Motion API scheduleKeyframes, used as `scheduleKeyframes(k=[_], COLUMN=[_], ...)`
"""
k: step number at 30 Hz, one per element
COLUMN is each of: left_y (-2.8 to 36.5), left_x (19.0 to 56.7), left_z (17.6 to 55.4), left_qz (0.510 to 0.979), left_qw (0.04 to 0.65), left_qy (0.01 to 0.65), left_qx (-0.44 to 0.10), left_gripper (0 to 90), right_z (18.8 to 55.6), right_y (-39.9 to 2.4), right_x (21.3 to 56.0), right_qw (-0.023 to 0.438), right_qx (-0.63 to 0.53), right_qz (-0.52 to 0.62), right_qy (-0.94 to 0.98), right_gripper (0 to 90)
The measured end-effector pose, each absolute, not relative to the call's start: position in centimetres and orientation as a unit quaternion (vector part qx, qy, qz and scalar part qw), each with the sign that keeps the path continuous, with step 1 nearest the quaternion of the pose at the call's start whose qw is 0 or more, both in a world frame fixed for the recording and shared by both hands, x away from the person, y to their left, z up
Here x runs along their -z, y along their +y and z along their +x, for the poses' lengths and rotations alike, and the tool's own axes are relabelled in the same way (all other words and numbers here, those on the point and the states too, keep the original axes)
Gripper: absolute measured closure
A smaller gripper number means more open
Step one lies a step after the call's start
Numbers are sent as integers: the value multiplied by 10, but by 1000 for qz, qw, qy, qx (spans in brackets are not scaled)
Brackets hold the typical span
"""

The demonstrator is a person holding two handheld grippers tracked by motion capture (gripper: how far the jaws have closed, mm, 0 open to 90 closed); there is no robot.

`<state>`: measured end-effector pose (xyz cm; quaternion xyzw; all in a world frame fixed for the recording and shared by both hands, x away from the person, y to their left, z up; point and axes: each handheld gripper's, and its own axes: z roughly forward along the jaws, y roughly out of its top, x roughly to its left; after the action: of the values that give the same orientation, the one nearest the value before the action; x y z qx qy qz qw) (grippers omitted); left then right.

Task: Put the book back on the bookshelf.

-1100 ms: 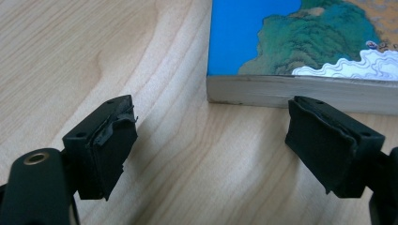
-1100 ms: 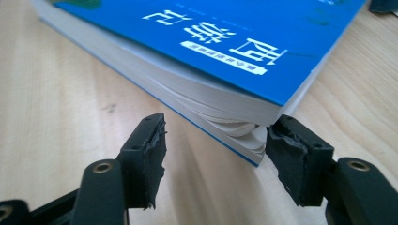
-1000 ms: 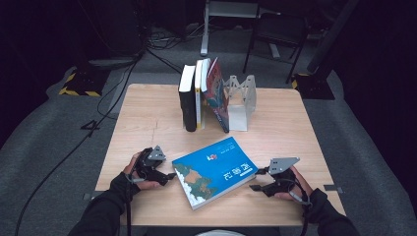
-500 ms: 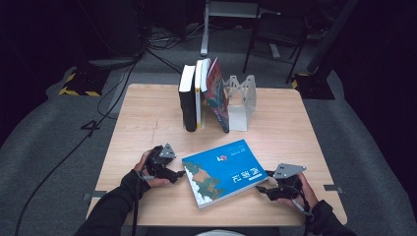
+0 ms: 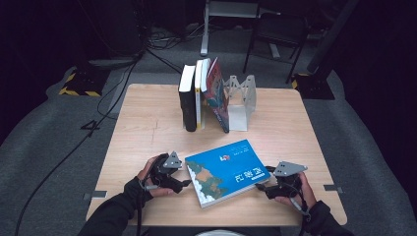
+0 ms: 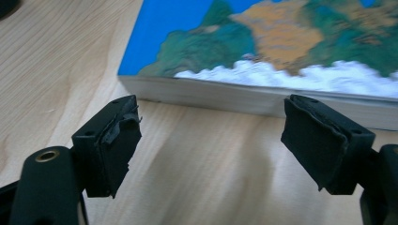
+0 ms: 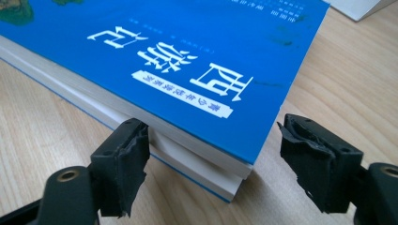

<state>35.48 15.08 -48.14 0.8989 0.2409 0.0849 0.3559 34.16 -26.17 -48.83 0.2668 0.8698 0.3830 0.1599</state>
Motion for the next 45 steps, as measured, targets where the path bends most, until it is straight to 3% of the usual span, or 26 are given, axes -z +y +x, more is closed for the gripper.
scheduleKeyframes(k=[8, 15, 32, 35, 38, 39, 41, 45], left_y=[125, 80, 46, 44, 48, 49, 52, 62], left_x=[464, 461, 474, 473, 470, 467, 461, 453], left_z=[319, 296, 299, 300, 303, 301, 299, 305], left_qz=[900, 912, 906, 902, 903, 903, 906, 905], left_qw=[390, 372, 339, 335, 340, 346, 349, 361], left_qy=[186, 164, 212, 222, 216, 205, 185, 177], left_qx=[-60, -49, -141, -158, -149, -149, -152, -137], left_gripper=[184, 183, 193, 274, 411, 411, 541, 664], right_z=[343, 346, 356, 358, 359, 359, 360, 362], right_y=[-256, -248, -234, -230, -231, -231, -233, -240], right_x=[475, 467, 449, 447, 446, 446, 447, 450], right_qw=[182, 200, 209, 213, 213, 213, 209, 201], right_qx=[-402, -402, -441, -446, -450, -450, -451, -457], right_qz=[261, 260, 271, 272, 270, 270, 271, 269], right_qy=[858, 855, 830, 826, 824, 824, 824, 824], right_gripper=[242, 242, 251, 264, 267, 267, 272, 262])
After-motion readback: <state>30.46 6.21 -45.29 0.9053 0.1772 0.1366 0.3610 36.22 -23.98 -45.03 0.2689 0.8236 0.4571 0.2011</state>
